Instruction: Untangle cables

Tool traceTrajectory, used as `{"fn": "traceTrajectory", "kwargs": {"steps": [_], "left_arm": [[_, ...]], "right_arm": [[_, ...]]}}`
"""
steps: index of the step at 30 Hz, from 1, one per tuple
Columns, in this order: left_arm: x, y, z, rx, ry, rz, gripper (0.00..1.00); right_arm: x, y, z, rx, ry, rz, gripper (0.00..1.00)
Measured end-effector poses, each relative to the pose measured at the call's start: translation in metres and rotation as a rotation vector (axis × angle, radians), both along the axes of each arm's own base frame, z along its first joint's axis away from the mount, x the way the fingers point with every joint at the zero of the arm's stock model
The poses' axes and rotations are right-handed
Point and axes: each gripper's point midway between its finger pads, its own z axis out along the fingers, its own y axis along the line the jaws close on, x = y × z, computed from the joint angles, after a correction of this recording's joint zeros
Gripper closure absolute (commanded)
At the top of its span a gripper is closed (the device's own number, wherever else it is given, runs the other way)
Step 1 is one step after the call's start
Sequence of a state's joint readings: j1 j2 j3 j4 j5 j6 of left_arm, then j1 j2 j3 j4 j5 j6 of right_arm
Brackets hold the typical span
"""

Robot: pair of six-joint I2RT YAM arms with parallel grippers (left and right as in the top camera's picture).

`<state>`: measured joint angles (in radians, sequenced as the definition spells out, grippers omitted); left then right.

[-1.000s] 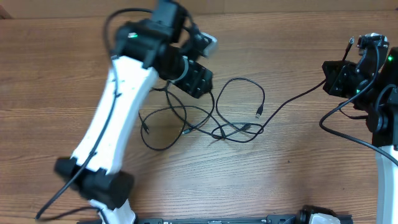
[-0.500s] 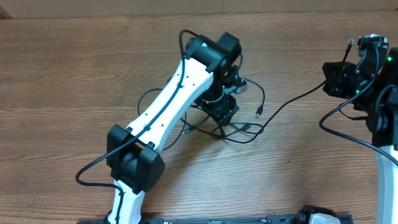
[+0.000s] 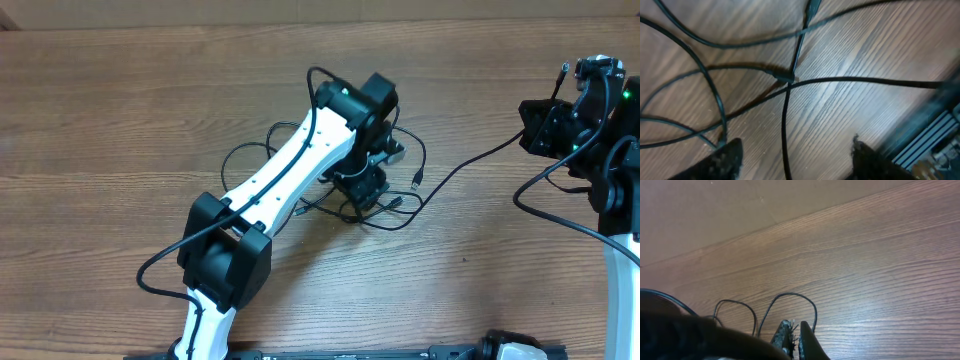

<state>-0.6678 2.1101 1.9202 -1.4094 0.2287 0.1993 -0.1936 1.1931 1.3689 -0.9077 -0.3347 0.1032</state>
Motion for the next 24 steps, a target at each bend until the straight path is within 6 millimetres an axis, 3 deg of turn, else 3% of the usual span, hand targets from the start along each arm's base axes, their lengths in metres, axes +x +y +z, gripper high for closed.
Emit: {"fn": "traceTrajectory", "kwargs": {"steps": [2,4,9,12,16,20,24], "left_arm": [[-0.002,0.004,-0.008,0.02,0.009,-0.006,0.68],[0.001,0.007,-0.012,0.043,-0.003,0.002,0.96],[0.016,0.027,-0.007,0.158,-0.083,0.069,0.96],[0.036,0.042,0.016,0.214,-0.166,0.148,0.96],[0.071,0.067,0.07,0.198,-0.318,0.301,0.96],[0.099,0.117,0.154,0.103,-0.515,0.505,0.96],[0.091,0.187,0.242,0.016,-0.716,0.708,0.96]], "right_arm": [[0.0,0.0,0.0,0.001,0.0,0.0,0.96],[0.0,0.0,0.0,0.0,0.0,0.0,0.96],[0.0,0.0,0.0,0.0,0.0,-0.001,0.96],[0.0,-0.004,-0.001,-0.014,0.006,-0.018,0.96],[-0.002,-0.023,-0.008,-0.082,0.034,-0.107,0.96],[-0.008,-0.067,-0.011,-0.242,0.069,-0.309,0.96],[-0.022,-0.123,-0.002,-0.408,0.086,-0.594,0.96]]}}
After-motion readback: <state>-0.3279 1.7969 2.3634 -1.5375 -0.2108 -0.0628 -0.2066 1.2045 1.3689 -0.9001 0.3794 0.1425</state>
